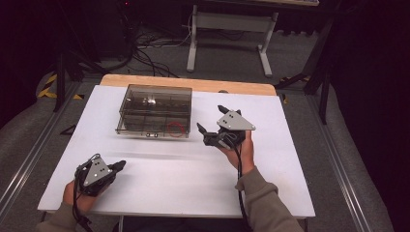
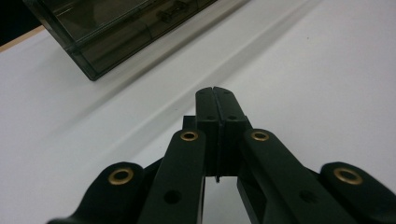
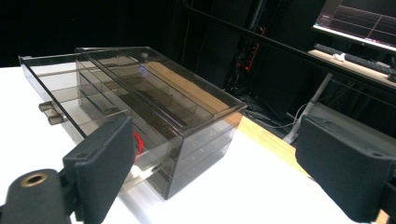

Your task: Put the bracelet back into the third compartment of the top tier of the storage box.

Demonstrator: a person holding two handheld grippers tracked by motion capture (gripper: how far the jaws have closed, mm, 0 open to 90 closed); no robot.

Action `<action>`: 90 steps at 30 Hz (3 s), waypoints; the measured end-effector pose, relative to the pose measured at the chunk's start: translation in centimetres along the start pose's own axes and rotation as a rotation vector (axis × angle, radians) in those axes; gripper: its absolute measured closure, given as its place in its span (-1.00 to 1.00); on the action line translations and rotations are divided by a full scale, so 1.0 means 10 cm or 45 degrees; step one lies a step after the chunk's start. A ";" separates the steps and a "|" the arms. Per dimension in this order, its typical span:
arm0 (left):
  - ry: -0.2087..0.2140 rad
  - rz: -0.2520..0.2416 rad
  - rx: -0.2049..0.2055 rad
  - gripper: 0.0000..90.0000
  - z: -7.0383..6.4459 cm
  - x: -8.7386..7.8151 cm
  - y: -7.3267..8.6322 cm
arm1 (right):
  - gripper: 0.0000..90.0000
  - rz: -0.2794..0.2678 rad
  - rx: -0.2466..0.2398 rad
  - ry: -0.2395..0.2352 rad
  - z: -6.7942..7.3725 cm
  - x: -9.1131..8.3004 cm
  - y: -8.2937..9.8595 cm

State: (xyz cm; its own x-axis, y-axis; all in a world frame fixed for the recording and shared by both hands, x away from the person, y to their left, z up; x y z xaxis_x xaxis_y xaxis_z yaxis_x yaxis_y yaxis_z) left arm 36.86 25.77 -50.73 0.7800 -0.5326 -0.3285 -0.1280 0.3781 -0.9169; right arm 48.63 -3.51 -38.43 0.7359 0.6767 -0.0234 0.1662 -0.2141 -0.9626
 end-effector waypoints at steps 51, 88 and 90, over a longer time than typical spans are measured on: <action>-0.026 -0.007 0.015 0.99 0.02 0.01 -0.02 | -0.71 0.040 0.003 0.008 -0.14 -0.81 0.31; -0.036 -0.087 0.044 0.99 0.07 0.31 -0.32 | -0.72 0.073 0.060 0.008 0.01 -1.31 0.86; -0.030 -0.086 0.050 0.99 0.07 0.34 -0.35 | -0.72 0.075 0.055 0.007 0.01 -1.31 0.87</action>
State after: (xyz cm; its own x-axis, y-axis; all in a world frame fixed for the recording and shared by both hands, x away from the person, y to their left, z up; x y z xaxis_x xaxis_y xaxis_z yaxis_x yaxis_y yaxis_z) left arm 40.41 23.20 -48.52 0.8002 -0.5401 -0.2608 -0.0511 0.3718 -0.9269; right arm 40.36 -14.19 -46.52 0.7474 0.6597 -0.0789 0.0941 -0.2227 -0.9703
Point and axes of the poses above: each handheld gripper's, and its own axes: x roughly forward along the jaws, y roughly out of its underside, z roughly to its left, the point moved 9 cm from there along x, roughly forward along the jaws, and after that the axes turned 12 degrees about -z, right-handed, at the moved point
